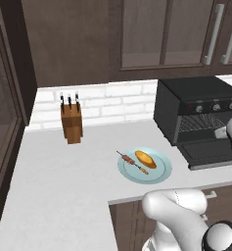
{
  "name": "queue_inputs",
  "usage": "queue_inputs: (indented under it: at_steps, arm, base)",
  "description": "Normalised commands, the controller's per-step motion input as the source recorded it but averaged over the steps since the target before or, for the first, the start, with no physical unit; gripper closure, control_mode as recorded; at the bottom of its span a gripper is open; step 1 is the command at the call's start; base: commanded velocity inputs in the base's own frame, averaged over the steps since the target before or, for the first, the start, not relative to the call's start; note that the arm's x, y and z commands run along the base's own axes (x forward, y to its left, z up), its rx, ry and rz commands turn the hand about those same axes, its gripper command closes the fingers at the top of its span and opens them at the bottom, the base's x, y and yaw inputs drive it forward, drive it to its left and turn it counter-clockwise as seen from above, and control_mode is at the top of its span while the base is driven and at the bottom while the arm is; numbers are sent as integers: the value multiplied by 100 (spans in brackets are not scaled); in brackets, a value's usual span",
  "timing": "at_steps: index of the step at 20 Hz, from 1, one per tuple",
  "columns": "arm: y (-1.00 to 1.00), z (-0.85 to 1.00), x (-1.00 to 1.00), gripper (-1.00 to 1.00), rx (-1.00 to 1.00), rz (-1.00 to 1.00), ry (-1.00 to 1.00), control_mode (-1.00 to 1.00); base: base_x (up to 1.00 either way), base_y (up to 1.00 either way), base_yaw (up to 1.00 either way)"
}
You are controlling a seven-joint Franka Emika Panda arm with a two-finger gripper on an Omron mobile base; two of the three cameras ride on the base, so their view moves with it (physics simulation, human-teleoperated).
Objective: Pick up the kebab skewer and baguette bread, and place them inside the toaster oven. Close the toaster oven door and start by setting the timer.
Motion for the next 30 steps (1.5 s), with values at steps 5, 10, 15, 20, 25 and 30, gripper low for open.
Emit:
queue_inputs:
  at_steps: [5,10,15,20,25,30]
  arm:
    - [-59,-25,33,-100,0,0,-18,-100]
    - [-52,-8,49,-100,3,0,-7,-100]
    - [-40,-8,50,-100,3,0,-4,-100]
    - [15,-2,25,-100,-2,2,-7,-100]
    - [26,-20,4,-100,-5,5,-14,-100]
    - [11,-21,36,-100,0,-1,-8,-100]
  base:
    - [0,0,0]
    - [0,0,0]
    - [0,0,0]
    - [0,0,0]
    - [0,0,0]
    - [0,0,0]
